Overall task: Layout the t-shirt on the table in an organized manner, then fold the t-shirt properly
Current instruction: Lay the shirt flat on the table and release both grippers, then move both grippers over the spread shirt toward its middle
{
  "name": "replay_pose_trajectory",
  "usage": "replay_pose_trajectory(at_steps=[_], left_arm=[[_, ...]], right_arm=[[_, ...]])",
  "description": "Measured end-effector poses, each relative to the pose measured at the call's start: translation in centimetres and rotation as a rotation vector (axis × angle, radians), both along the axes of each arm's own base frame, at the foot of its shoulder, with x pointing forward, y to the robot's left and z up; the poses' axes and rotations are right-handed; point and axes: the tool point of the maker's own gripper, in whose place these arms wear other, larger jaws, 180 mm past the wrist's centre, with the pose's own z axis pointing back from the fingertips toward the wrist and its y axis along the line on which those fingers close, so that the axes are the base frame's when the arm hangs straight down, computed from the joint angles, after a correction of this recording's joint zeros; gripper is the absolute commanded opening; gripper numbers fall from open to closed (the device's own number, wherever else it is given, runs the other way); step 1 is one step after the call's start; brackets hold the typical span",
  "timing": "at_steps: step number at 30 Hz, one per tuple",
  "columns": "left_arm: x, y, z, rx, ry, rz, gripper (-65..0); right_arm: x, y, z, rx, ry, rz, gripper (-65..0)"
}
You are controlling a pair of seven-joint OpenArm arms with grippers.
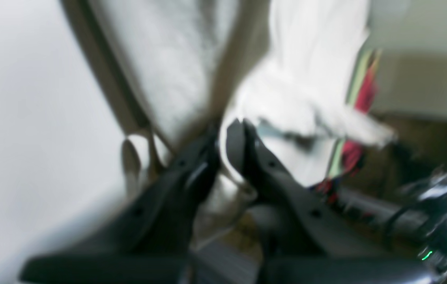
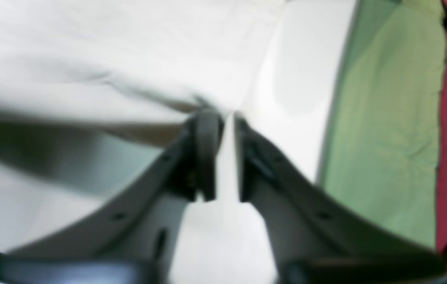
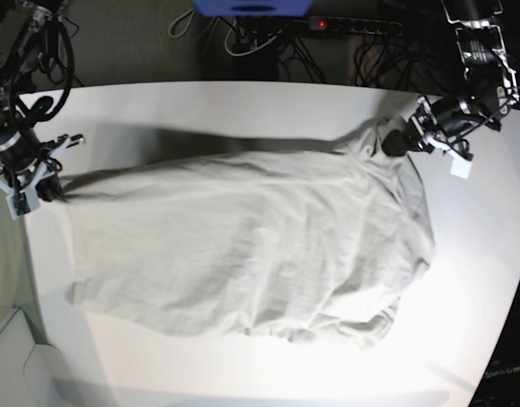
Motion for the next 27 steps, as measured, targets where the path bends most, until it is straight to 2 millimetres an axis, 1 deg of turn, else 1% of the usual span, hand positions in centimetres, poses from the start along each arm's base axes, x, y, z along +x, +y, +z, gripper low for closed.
replay_pose_trajectory(at_steps=[2,3,5,6,8,9,12,14,16,18,19,21,22,24,26,27], left_arm=[[-0.6,-0.4,-0.9,0.066,0.034,-0.081,-64.0],[-0.7,-0.5,-1.2,0.084,0.043,-0.103,-64.0],[-0.7,-0.5,-1.3,0.096,0.046,-0.112,-63.3],[-0.9,-0.3,-1.5,0.107,0.052,-0.116,-61.9],[-1.1,0.0,-1.7,0.126,0.061,-0.121,-56.5],[-1.3,0.1,-1.8,0.128,0.065,-0.122,-52.7],[-1.9,0.6,-1.6,0.117,0.083,-0.129,-38.6],[-2.1,0.4,-1.4,0.104,0.086,-0.138,-32.5],[-2.1,0.2,-1.3,0.101,0.086,-0.151,-29.5],[-2.2,0.5,-1.2,0.107,0.09,-0.16,-29.3],[-2.5,0.8,-1.1,0.118,0.103,-0.179,-29.3],[-2.6,2.2,-0.9,0.153,0.108,-0.183,-29.3],[-2.6,3.5,-0.7,0.183,0.112,-0.175,-29.3],[-2.1,6.7,0.0,0.251,0.104,-0.115,-29.3],[-0.9,9.7,1.7,0.277,0.061,-0.027,-29.3],[-0.2,11.0,2.6,0.285,0.035,0.017,-29.3]], right_arm=[[0.0,-0.2,0.1,-0.008,-0.001,0.002,-40.9],[0.0,-0.2,0.1,-0.009,0.001,0.001,-38.6],[0.0,-0.2,0.1,-0.008,-0.001,0.002,-35.3],[0.1,-0.2,0.2,-0.007,-0.004,0.003,-35.1],[0.1,-0.2,0.2,-0.007,-0.007,0.004,-35.2],[0.1,-0.1,0.2,-0.006,-0.008,0.003,-35.2],[0.4,-0.1,0.5,-0.008,-0.017,0.004,-35.2],[0.6,0.1,0.6,-0.006,-0.021,0.009,-35.2],[1.1,1.2,0.4,0.008,-0.021,0.027,-35.2],[1.4,3.6,-0.1,0.058,-0.021,0.069,-35.2],[1.5,4.8,-0.5,0.076,-0.015,0.093,-35.2],[1.5,6.5,-1.0,0.091,-0.002,0.13,-35.2],[1.6,7.6,-1.2,0.104,0.003,0.151,-35.2],[1.7,10.1,-1.6,0.139,0.009,0.204,-35.2],[1.9,12.7,-1.7,0.165,0.012,0.271,-35.2],[2.0,13.6,-1.6,0.168,0.009,0.296,-35.2]])
